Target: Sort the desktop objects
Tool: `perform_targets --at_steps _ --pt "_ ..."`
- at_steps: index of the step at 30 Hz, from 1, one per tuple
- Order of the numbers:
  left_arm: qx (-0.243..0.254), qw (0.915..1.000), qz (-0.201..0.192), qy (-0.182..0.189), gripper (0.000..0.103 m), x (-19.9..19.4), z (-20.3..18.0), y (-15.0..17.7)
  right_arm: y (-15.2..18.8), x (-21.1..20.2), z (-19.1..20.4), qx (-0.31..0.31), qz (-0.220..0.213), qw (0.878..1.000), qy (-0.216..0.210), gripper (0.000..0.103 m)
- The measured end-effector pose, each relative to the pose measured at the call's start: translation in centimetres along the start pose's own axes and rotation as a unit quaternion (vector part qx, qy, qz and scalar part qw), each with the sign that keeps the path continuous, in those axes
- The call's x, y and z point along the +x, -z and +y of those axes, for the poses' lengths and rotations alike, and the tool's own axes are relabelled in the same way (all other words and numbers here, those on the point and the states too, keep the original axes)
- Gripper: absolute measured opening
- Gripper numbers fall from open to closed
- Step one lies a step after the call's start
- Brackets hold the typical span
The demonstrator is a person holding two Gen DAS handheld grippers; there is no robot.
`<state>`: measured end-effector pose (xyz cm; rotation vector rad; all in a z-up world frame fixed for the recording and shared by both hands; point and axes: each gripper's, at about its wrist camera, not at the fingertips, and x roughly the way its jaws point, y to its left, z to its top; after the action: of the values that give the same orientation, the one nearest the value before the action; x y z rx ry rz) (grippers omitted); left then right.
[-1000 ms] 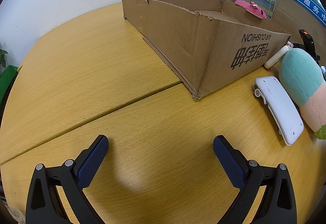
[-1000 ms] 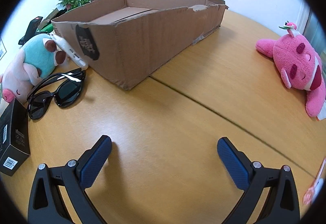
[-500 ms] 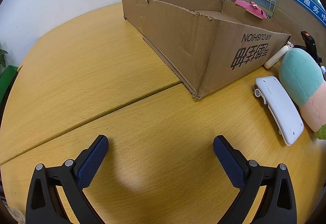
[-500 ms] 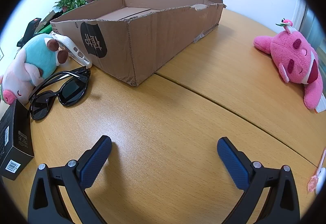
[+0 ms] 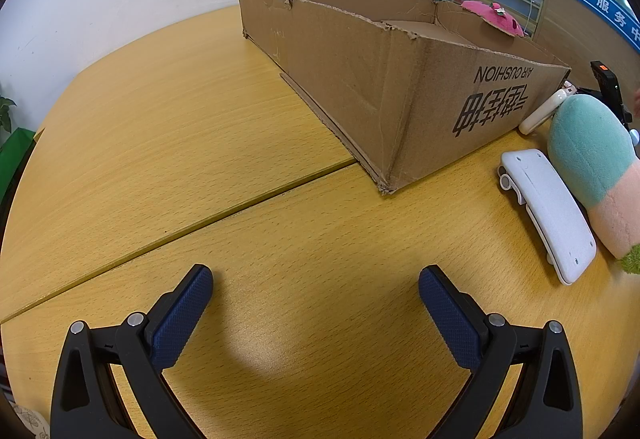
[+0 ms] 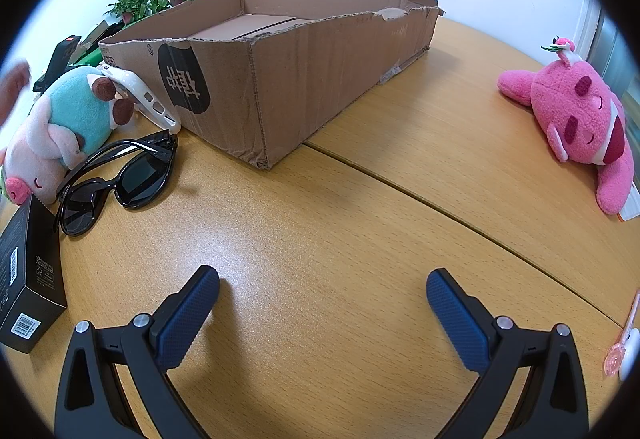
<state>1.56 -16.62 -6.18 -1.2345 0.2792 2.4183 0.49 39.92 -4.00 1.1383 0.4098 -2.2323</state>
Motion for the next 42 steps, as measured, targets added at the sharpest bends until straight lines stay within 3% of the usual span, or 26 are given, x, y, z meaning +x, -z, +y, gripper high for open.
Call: perform_targets --at_steps 11,19,22,25,29,31,33,35,38,42 --pt "-0.020 0.9997 0.000 -0.014 0.103 -0.1 0.2 -0.1 -0.5 0.5 -0.5 0.006 0.000 1.000 0.002 0.103" --pt "-0.099 0.9932 0.018 -0.059 0.103 -1.7 -1.8 1.4 -0.2 -1.1 1.4 0.092 0.009 0.993 0.071 0.102" --pt "-0.111 0.9875 -0.059 -0.095 0.103 -5.8 -5.1 1.7 -0.5 -5.5 4.5 0.107 -0.052 0.990 0.071 0.102" --pt "-0.133 0.9724 -0.156 -0.111 0.103 -11.4 -9.4 0.8 -2.0 -9.1 8.4 0.110 -0.086 0.987 0.076 0.102" --pt "-0.135 0.9528 -0.266 -0.056 0.103 -16.8 -16.0 -0.5 -4.6 -11.7 14.6 0.093 -0.115 0.988 0.053 0.102" --pt "-0.131 0.9469 -0.291 -0.035 0.103 -17.7 -18.5 -0.7 -5.3 -11.9 17.2 0.089 -0.130 0.987 0.037 0.102" --pt "-0.129 0.9492 -0.286 -0.023 0.103 -17.8 -20.5 -1.0 -5.5 -11.4 19.2 0.099 -0.130 0.986 0.023 0.102" --pt "-0.125 0.9589 -0.254 -0.014 0.103 -16.5 -22.4 -1.5 -5.3 -10.4 20.9 0.117 -0.124 0.985 0.000 0.102" --pt "-0.121 0.9713 -0.202 0.037 0.103 -13.5 -24.2 -2.0 -4.5 -9.3 23.0 0.123 -0.112 0.986 -0.028 0.102" --pt "-0.139 0.9787 -0.136 0.065 0.103 -10.4 -24.9 -2.0 -2.7 -8.1 26.1 0.106 -0.089 0.984 -0.109 0.102"
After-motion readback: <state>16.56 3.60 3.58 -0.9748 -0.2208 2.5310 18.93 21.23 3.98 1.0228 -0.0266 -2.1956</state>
